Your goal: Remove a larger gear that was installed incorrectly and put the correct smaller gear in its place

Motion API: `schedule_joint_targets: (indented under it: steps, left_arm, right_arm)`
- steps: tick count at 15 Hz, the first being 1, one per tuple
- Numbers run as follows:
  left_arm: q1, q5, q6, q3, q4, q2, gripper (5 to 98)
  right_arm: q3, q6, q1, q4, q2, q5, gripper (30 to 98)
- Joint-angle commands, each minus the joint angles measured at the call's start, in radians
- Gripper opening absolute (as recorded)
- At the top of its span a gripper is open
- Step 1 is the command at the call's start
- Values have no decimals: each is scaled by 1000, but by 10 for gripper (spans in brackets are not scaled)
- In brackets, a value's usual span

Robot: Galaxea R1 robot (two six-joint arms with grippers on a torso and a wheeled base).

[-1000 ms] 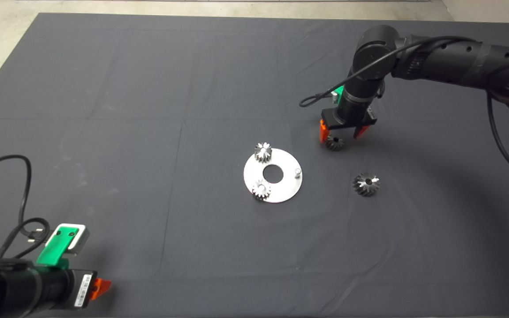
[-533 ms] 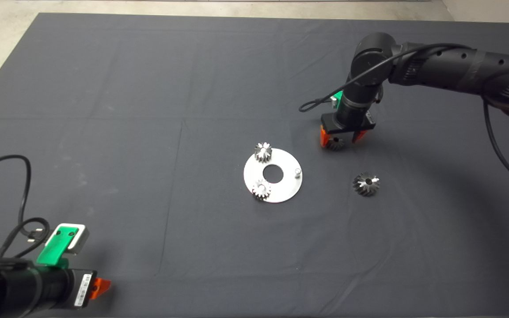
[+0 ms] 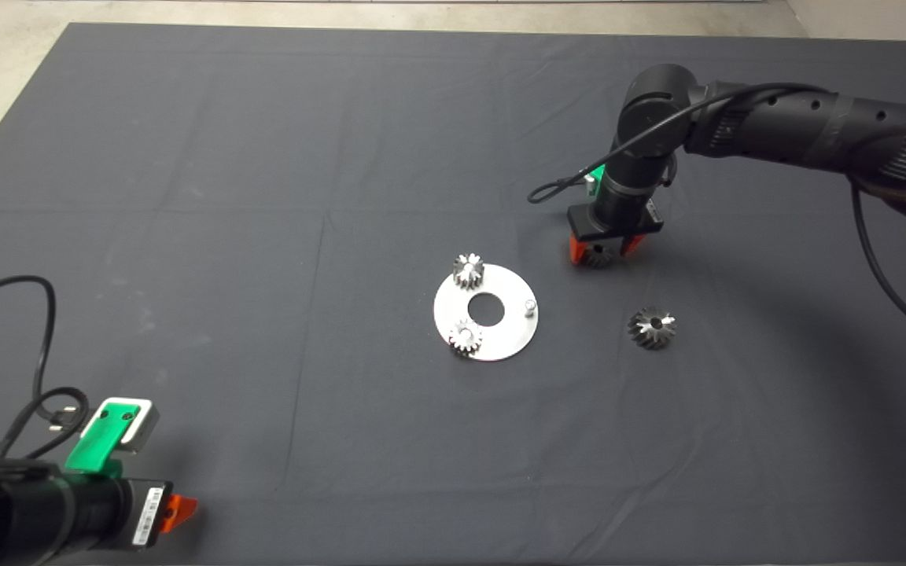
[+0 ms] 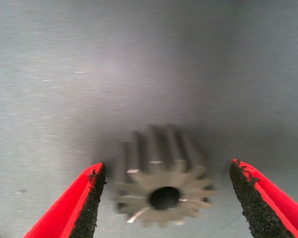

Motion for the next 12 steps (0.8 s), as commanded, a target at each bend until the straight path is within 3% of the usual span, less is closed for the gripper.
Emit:
schedule_joint_targets:
  steps: [1,4,5,12]
  left_arm:
    - [1,10,-2,0,12,-6,840]
    - [1,10,-2,0,12,-7,840]
    - [1,10,-2,2,12,-7,840]
    - [1,10,-2,0,12,-7,840]
  right_arm:
    - [3,-8,23,-58,35,-98,659]
    - [4,-10,19,-60,56,-98,656]
    - [4,-10,18,-60,59,-98,614]
    - [3,-8,20,-59,54,-100,540]
